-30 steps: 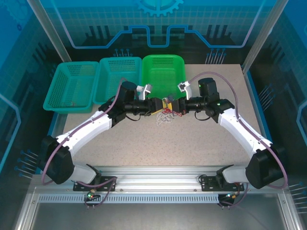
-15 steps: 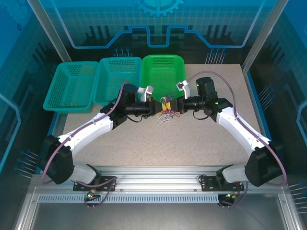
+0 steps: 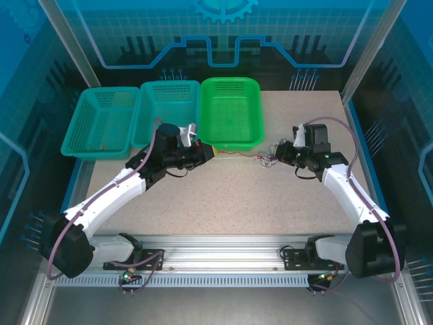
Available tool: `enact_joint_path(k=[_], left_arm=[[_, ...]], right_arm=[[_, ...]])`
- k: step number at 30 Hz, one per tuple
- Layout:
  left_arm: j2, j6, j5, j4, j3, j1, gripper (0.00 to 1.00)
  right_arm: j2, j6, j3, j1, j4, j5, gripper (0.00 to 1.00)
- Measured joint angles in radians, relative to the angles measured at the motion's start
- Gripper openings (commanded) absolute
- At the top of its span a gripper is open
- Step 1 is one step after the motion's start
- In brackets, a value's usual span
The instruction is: Untangle the cables
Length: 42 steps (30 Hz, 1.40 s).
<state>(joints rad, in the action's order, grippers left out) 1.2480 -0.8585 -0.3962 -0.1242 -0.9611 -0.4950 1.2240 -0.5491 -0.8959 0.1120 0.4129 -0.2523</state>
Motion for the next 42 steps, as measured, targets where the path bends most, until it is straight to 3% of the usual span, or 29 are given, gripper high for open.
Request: enact_joint_path(k=[8,15,16,19,24,30,36,42], left_arm=[[0.002,0.058,0.026,-0.129,-0.026,0.000,0.00],[0.002,0.109,0.026,-0.183,-0.040,0.014,0.00],[0.002,0.109,0.030,-0.170,-0.033,0.013,0.03],[0.008,0.111,0.065,-0.110,0.017,-0.010,0.26],[0.038,0.154,0.117,-0.084,0.091,-0.033,0.42],[0.021,0.371,0.160,-0.169,0.047,-0.034,0.63],[-0.035,0.614,0.123,-0.214,-0.050,-0.040,0.75],[-0.029,0.684,0.079,-0.218,-0.177,-0.055,0.78]], right_arm=[[-0.003,-0.082,0.096,-0.010,0.023,0.024,0.11],[-0.033,-0.065,0.168,-0.037,-0.057,-0.055,0.07],[-0.023,-0.051,0.168,-0.023,-0.073,-0.060,0.06],[0.018,-0.016,0.168,0.017,-0.094,-0.071,0.04],[0.042,0.027,0.142,0.025,-0.082,-0.098,0.04],[0.085,0.130,-0.017,0.027,-0.039,-0.172,0.04],[0.142,0.200,-0.112,0.054,0.031,-0.181,0.04],[0.193,0.237,-0.136,0.102,0.088,-0.151,0.04]])
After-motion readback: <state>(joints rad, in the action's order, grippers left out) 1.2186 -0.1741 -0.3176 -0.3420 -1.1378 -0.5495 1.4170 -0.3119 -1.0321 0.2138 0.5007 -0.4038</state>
